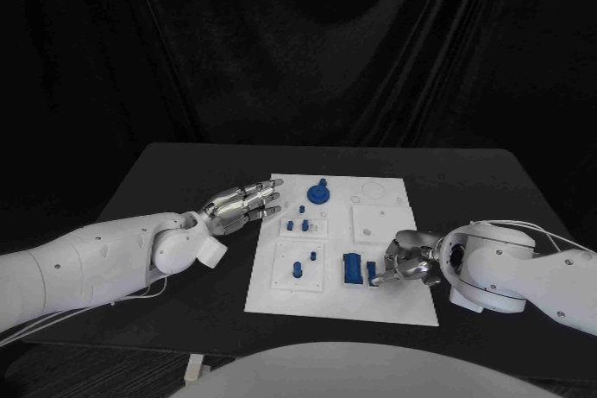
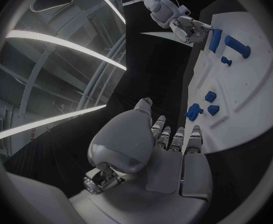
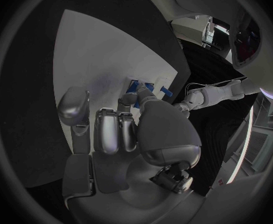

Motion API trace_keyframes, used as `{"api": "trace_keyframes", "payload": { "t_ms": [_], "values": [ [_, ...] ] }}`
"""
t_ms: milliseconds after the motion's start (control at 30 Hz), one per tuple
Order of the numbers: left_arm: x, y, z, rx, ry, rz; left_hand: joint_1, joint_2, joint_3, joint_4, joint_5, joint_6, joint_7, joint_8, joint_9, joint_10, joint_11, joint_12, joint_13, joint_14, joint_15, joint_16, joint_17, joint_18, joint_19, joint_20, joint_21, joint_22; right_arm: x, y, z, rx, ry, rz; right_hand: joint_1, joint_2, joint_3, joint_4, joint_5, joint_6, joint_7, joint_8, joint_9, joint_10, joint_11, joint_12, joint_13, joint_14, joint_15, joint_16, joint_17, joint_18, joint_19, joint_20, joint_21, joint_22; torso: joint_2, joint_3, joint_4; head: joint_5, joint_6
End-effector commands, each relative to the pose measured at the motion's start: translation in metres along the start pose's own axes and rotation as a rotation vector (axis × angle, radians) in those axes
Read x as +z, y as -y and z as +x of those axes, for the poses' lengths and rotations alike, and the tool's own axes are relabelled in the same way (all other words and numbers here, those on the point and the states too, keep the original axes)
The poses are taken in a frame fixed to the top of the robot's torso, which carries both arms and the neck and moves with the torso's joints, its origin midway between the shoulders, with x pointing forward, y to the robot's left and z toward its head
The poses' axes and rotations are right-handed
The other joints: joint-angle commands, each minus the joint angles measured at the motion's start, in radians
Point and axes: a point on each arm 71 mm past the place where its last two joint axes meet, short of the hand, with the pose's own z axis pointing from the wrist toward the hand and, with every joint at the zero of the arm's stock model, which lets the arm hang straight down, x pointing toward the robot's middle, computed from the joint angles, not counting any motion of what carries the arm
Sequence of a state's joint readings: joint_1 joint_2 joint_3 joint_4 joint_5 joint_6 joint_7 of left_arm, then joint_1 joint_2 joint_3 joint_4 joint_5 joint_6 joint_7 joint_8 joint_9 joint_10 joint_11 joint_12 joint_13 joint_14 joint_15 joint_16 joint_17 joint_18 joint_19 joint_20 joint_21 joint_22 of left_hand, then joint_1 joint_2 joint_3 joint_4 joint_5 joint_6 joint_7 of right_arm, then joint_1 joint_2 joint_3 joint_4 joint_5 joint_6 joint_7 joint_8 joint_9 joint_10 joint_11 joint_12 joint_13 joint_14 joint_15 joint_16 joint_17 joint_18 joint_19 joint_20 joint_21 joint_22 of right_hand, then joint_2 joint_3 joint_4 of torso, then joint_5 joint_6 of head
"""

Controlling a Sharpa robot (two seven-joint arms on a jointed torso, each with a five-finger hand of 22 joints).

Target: Assemble the parts on the task board

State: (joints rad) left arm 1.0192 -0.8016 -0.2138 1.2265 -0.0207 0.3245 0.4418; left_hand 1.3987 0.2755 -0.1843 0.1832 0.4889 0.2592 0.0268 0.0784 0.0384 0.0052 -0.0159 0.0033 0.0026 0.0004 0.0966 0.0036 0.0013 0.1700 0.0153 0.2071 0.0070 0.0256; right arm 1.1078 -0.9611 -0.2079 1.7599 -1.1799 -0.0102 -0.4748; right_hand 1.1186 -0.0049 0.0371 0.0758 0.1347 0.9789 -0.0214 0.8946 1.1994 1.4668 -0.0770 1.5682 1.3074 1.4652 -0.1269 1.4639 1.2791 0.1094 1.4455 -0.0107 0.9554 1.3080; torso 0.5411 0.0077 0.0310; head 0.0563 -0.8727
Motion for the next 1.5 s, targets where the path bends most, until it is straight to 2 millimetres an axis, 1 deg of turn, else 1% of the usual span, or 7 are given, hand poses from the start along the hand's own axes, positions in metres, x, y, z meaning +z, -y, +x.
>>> {"api": "trace_keyframes", "payload": {
  "t_ms": [33,700,967,1200,1300,1433,1500],
  "values": [
    [0.001,0.0,0.002,-0.013,-0.02,0.007,0.001,0.007,0.001,-0.005,0.003,0.007,0.003,0.005,0.001,-0.002,0.008,-0.002,-0.001,0.0,0.006,-0.004,-0.001,0.009,-0.003,0.006,0.001,-0.001,0.001,0.001,0.002,-0.019,-0.007,0.024,0.007,0.006,-0.005,0.002,-0.004,0.006,0.002,0.006,0.001,0.104,-0.006,0.003,0.263,0.058,-0.008,0.003,-0.001,-0.002,0.001,-0.009,-0.006,0.121,0.0,0.0001,0.0002,0.001,0.0],
    [-0.001,0.0,0.002,-0.017,-0.022,0.015,0.002,0.007,0.002,-0.008,0.006,0.008,0.004,0.006,0.001,-0.002,0.009,-0.002,-0.001,0.0,0.007,-0.004,-0.001,0.009,-0.004,0.007,0.001,-0.001,0.001,0.001,0.001,0.006,0.033,0.003,0.047,0.016,-0.004,-0.009,0.0,-0.033,0.0,-0.03,0.008,0.104,-0.009,0.003,0.263,0.057,-0.011,0.001,-0.006,-0.002,0.0,-0.012,-0.012,0.119,0.0,0.0003,0.0002,0.007,0.0],
    [-0.013,0.007,0.002,-0.009,0.014,0.092,0.001,-0.013,-0.011,-0.024,0.007,0.038,0.01,0.02,0.004,0.011,0.017,0.003,0.004,0.0,0.012,-0.004,-0.001,0.009,0.003,0.008,0.005,0.007,-0.02,0.002,-0.038,0.126,0.253,-0.087,-0.08,0.01,-0.079,0.119,-0.082,-0.099,0.008,-0.182,-0.073,0.104,-0.002,0.003,0.263,0.048,-0.005,-0.017,-0.051,0.006,-0.01,-0.008,-0.061,0.108,0.0,0.0,0.0002,0.002,0.0],
    [-0.021,0.033,0.006,0.099,0.058,0.231,-0.002,-0.033,-0.039,0.006,-0.014,0.108,0.01,0.045,0.009,0.047,0.019,0.011,0.012,0.008,-0.013,0.003,0.002,0.01,0.012,-0.012,0.011,0.014,-0.044,0.009,-0.102,0.489,0.507,-0.305,-0.176,0.109,-0.132,0.216,0.002,-0.071,0.05,-0.39,-0.303,-0.043,0.037,-0.213,0.059,-0.061,0.029,-0.358,-0.584,0.071,-0.141,0.025,-0.581,-0.065,-0.01,0.0015,0.0007,-0.007,0.0],
    [-0.022,0.04,0.009,0.153,0.08,0.281,0.016,-0.046,-0.051,0.065,-0.045,0.134,-0.001,0.049,0.009,0.058,0.01,0.011,0.013,0.005,-0.045,0.001,0.001,0.011,0.009,-0.036,0.01,0.009,-0.049,0.012,-0.115,0.58,0.595,-0.41,-0.141,0.106,-0.148,0.216,0.033,-0.075,0.081,-0.473,-0.424,-0.246,0.07,-0.527,-0.217,-0.15,0.064,-0.64,-0.858,0.07,-0.187,0.056,-0.687,-0.156,-0.02,0.0034,-0.0023,-0.002,0.0],
    [-0.02,0.043,0.011,0.207,0.122,0.315,0.029,-0.055,-0.066,0.109,-0.11,0.122,-0.006,0.035,0.007,0.025,0.002,0.004,0.005,0.0,-0.089,-0.004,-0.001,0.01,-0.015,-0.085,-0.007,-0.026,-0.046,0.016,-0.114,0.645,0.58,-0.515,-0.148,0.112,-0.219,0.215,0.106,-0.205,0.188,-0.636,-0.602,-0.666,0.214,-0.984,-0.546,-0.459,0.219,-1.019,-1.02,0.022,-0.462,0.17,-0.899,-0.357,-0.027,0.0046,-0.0028,0.001,0.0],
    [-0.02,0.045,0.011,0.231,0.137,0.326,0.008,-0.057,-0.083,0.109,-0.16,0.081,-0.029,0.014,0.003,0.004,-0.021,-0.001,0.0,0.0,-0.111,-0.004,-0.001,0.008,-0.015,-0.111,-0.007,-0.026,-0.041,0.017,-0.11,0.677,0.532,-0.564,-0.135,0.086,-0.242,0.207,0.035,-0.383,0.119,-0.746,-0.666,-0.999,0.324,-1.197,-0.645,-0.858,0.37,-1.239,-1.111,-0.047,-0.738,0.241,-0.904,-0.439,-0.028,0.0049,-0.0021,0.003,0.0]
  ]
}}
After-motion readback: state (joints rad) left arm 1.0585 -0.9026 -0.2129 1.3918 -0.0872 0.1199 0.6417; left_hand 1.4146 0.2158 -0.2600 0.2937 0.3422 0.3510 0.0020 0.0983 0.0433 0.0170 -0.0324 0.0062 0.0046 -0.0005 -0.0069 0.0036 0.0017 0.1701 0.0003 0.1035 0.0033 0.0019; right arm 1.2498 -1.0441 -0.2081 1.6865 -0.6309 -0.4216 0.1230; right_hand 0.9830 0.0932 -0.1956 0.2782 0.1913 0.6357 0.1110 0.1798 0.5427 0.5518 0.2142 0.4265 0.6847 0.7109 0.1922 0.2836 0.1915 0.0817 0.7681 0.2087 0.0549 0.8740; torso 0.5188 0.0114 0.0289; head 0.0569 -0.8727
